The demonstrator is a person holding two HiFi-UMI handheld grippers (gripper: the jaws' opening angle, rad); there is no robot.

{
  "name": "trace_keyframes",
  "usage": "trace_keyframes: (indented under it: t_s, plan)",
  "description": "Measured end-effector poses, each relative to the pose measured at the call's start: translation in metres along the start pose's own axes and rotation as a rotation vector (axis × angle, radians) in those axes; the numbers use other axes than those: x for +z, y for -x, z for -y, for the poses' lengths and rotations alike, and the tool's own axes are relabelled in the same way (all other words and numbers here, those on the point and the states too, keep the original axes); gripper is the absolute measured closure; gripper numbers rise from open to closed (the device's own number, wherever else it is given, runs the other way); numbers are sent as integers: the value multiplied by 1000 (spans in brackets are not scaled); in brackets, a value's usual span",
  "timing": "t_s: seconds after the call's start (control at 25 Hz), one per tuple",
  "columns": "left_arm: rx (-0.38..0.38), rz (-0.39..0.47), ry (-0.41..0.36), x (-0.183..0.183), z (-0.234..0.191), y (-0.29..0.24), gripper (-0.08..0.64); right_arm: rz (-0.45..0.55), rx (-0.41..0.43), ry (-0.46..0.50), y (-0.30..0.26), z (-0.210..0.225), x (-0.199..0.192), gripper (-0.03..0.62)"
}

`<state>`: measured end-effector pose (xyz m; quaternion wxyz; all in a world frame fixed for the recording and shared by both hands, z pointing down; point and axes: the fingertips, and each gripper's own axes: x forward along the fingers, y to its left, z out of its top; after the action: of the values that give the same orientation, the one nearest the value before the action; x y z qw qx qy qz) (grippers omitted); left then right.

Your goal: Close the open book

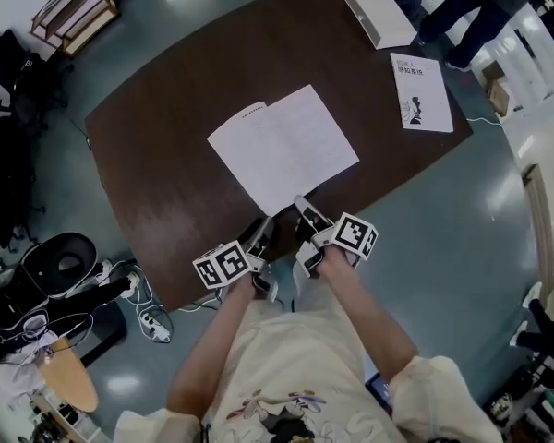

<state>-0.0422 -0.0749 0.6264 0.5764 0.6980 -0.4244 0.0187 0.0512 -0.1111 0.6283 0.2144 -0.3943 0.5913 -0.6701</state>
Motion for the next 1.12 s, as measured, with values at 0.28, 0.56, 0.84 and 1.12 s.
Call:
trace_keyframes:
  t_s: [0.28,0.56,0.84,1.12]
  plan:
    - [-82,0,40,13,12,-28,394,-23,-22,-18,1,7,-2,569]
    - [-106,-50,33,7,22,-46,403,-30,5,-46,5,9,8,569]
    - [-119,-61,22,6,32,-57,533,-39,-13,-42,5,13,10,568]
    - [-172,-74,-2,11,48,-57,551,-36,43,16,6,0,13,503]
